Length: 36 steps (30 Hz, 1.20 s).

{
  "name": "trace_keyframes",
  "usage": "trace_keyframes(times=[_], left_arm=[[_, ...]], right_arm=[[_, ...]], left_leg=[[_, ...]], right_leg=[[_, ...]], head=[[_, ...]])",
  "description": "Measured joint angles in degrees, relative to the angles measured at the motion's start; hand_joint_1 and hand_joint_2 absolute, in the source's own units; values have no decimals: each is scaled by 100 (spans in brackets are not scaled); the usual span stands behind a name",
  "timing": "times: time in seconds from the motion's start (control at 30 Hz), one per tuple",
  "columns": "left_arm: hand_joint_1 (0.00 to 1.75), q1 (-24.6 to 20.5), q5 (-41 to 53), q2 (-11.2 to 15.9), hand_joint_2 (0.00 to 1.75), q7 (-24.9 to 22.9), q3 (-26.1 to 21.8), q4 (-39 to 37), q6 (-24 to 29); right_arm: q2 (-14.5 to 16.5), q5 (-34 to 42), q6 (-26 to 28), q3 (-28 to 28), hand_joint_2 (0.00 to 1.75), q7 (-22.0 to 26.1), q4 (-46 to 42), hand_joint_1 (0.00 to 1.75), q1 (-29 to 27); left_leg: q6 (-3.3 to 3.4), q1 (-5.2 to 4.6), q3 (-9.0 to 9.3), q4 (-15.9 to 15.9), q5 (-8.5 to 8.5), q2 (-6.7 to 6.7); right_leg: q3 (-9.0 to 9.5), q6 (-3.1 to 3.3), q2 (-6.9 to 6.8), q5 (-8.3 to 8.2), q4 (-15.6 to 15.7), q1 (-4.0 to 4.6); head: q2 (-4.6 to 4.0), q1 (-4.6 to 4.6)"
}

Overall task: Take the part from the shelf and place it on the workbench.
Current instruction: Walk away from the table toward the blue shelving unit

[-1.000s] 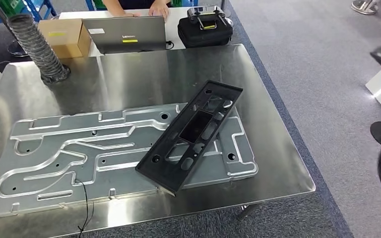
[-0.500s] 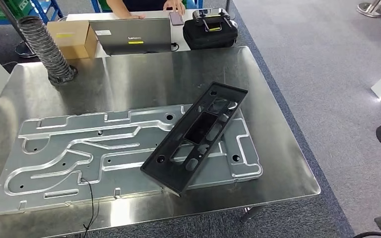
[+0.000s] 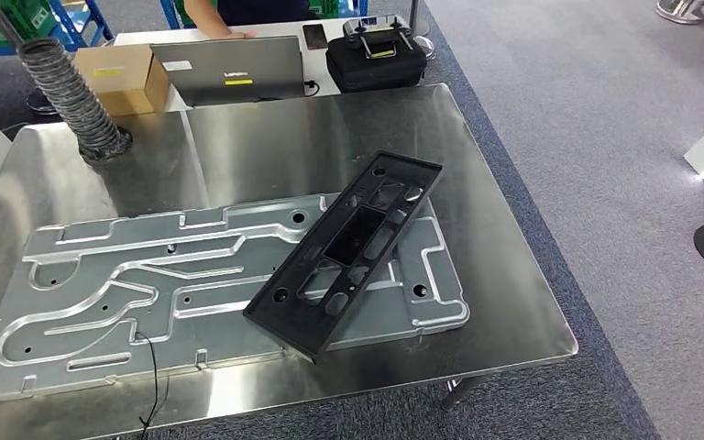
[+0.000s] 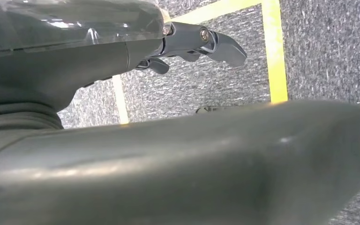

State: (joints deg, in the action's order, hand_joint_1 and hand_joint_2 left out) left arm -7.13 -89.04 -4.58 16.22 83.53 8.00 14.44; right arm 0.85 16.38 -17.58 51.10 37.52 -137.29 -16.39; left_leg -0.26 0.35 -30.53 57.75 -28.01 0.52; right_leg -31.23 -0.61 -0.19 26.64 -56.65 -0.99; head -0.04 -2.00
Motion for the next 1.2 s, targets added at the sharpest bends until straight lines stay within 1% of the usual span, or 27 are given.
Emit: trace_keyframes(times=[0.03, 0.07, 0.13, 0.17, 0.2, 0.23, 0.3, 0.33, 0.37, 0.43, 0.5, 0.53, 0.57, 0.63, 0.67, 0.7, 0.73, 0.8, 0.83, 0.87, 0.9, 0.97, 1.03, 1.07, 1.13, 1.17, 1.2], left_arm=[[0, -3, 1, 1, 0, -22, -3, 0, -1], [0, -3, 2, 4, 0, -37, -3, 0, -4], [0, 5, -2, 16, 0, -52, -4, 0, -15], [0, 14, -4, 23, 0, -56, -5, 0, -19], [0, 22, -4, 29, 0, -58, -6, 0, -21], [0, 28, -3, 39, 0, -59, -7, 0, -21], [0, 23, 1, 56, 0, -46, -7, 0, -27], [0, 14, 3, 63, 0, -33, -7, 0, -32], [0, 7, 8, 66, 0, -17, -6, 0, -36], [0, 15, 24, 67, 0, 4, -5, 0, -39], [0, 27, 59, 67, 0, 10, -3, 0, -31], [0, 24, 79, 67, 0, 8, 1, 0, -26], [0, 19, 106, 67, 0, 3, 9, 0, -22], [0, 17, 144, 69, 0, -17, 34, 0, -19], [0, 21, 159, 70, 0, -31, 49, 0, -18], [0, 25, 167, 72, 0, -44, 62, 0, -13], [0, 26, 174, 74, 0, -55, 74, 0, -9], [0, 23, 198, 76, 0, -65, 92, 0, -4], [0, 18, 213, 77, 0, -72, 100, 0, -8], [0, 12, 230, 79, 0, -82, 106, 0, -12], [0, 9, 244, 81, 0, -96, 113, 0, -16], [0, 4, 276, 84, 0, -134, 140, 0, -19], [0, -1, 311, 86, 0, -174, 183, 0, -13], [0, -4, 330, 88, 0, -192, 203, 0, -12], [0, -4, 368, 93, 0, -226, 235, 0, -16], [0, 1, 381, 95, 0, -240, 247, 0, -24], [0, 5, 392, 97, 0, -252, 259, 0, -34]], right_arm=[[314, 3, 53, 303, 175, -171, 69, 0, 57], [592, -21, 286, 591, 175, -355, 216, 0, 79], [1005, -119, 1258, 993, 175, -650, 767, 0, 14], [1159, -244, 1855, 1097, 175, -784, 1145, 0, -16], [1288, -418, 2376, 1160, 175, -941, 1541, 0, 11], [1402, -700, 2781, 1219, 175, -1163, 1974, 0, 92], [1545, -1515, 3251, 1431, 175, -1494, 3084, 0, 385], [1551, -1950, 3438, 1585, 175, -1553, 3793, 0, 565], [1514, -2336, 3627, 1764, 175, -1551, 4570, 0, 749], [1399, -2883, 3985, 2085, 175, -1650, 6026, 0, 1065], [1258, -3344, 4243, 2236, 175, -2053, 7446, 0, 1283], [1178, -3555, 4285, 2257, 175, -2338, 8091, 0, 1382], [1101, -3775, 4286, 2260, 175, -2688, 8764, 0, 1471], [1006, -4100, 4200, 2231, 175, -3276, 9738, 0, 1613], [981, -4244, 4137, 2202, 175, -3507, 10157, 0, 1663], [956, -4385, 4061, 2159, 175, -3677, 10495, 0, 1698], [932, -4545, 3969, 2099, 175, -3828, 10782, 0, 1728], [881, -4907, 3783, 1910, 175, -4108, 11248, 0, 1791], [857, -5071, 3703, 1797, 175, -4223, 11440, 0, 1824], [834, -5199, 3639, 1687, 175, -4322, 11609, 0, 1855], [813, -5294, 3579, 1587, 175, -4404, 11754, 0, 1877], [785, -5420, 3422, 1415, 175, -4521, 11970, 0, 1903], [776, -5527, 3251, 1261, 175, -4595, 12122, 0, 1916], [776, -5577, 3187, 1191, 175, -4629, 12178, 0, 1924], [776, -5673, 3088, 1063, 175, -4679, 12274, 0, 1937], [776, -5720, 3050, 1005, 175, -4692, 12314, 0, 1942], [776, -5773, 3016, 944, 175, -4697, 12351, 0, 1944]], left_leg=[[-23, 7, -76, 193, -138, -1], [-37, 15, -210, 506, -330, -4], [-47, 17, -555, 1292, -710, -7], [-47, 19, -660, 1536, -776, -7], [-46, 22, -666, 1573, -723, -7], [-38, 25, -557, 1370, -559, -7], [-13, 26, -151, 567, -172, -10], [6, 27, 6, 229, -61, -13], [25, 23, 92, 25, -21, -18], [78, 16, 97, -54, -24, -30], [149, 32, 103, -92, 20, -28], [181, 46, 102, -112, 46, -20], [204, 51, 96, -122, 65, -10], [222, 37, 68, -118, 77, 6], [223, 30, 60, -113, 78, 8], [222, 27, 59, -108, 77, 6], [217, 26, 64, -103, 74, 1], [190, 26, 85, -94, 61, -7], [161, 17, 89, -83, 50, -8], [127, 10, 87, -74, 46, -8], [89, 6, 80, -70, 44, -8], [11, 14, 71, -70, 45, -9], [-47, 30, 9, 81, -75, -12], [-65, 34, -93, 314, -224, -14], [-83, 40, -430, 1054, -599, -15], [-89, 41, -589, 1392, -718, -14], [-91, 41, -673, 1567, -730, -14]], right_leg=[[8, 39, -4, -11, 20, -6], [12, 68, -17, -15, 29, -4], [5, 104, -47, -10, 25, 15], [3, 109, -54, -7, 21, 22], [2, 112, -47, -5, 14, 25], [4, 112, -27, -2, 3, 21], [12, 87, 27, 11, -26, 24], [9, 61, 49, 15, -42, 35], [3, 28, 61, 15, -52, 46], [-1, -45, 69, -4, -40, 54], [-15, -106, 60, 42, -82, 39], [-78, -133, 55, 148, -219, 31], [-200, -157, 50, 322, -491, 18], [-549, -198, 46, 712, -1271, -2], [-685, -210, 46, 813, -1585, -11], [-727, -216, 46, 800, -1699, -20], [-656, -214, 45, 673, -1573, -28], [-268, -189, 38, 284, -800, -38], [-88, -165, 35, 151, -423, -28], [21, -136, 33, 87, -179, -14], [59, -103, 34, 87, -78, 5], [44, -29, 37, 77, -62, 24], [52, 58, 28, 48, -19, 13], [54, 97, 22, 34, 2, 6], [42, 137, 14, 30, 2, 23], [37, 141, 13, 30, -3, 32], [34, 143, 13, 33, -11, 38]], head=[[0, -1], [0, 0], [0, -1], [0, -1], [0, -1], [0, -1], [0, -1], [0, 0], [0, 1], [0, 1], [0, 1], [0, 1], [0, 1], [0, 1], [0, 1], [0, 1], [0, 1], [0, 1], [0, 1], [0, 1], [0, 1], [0, 1], [0, 1], [0, 0], [0, -1], [0, -1], [0, -1]])
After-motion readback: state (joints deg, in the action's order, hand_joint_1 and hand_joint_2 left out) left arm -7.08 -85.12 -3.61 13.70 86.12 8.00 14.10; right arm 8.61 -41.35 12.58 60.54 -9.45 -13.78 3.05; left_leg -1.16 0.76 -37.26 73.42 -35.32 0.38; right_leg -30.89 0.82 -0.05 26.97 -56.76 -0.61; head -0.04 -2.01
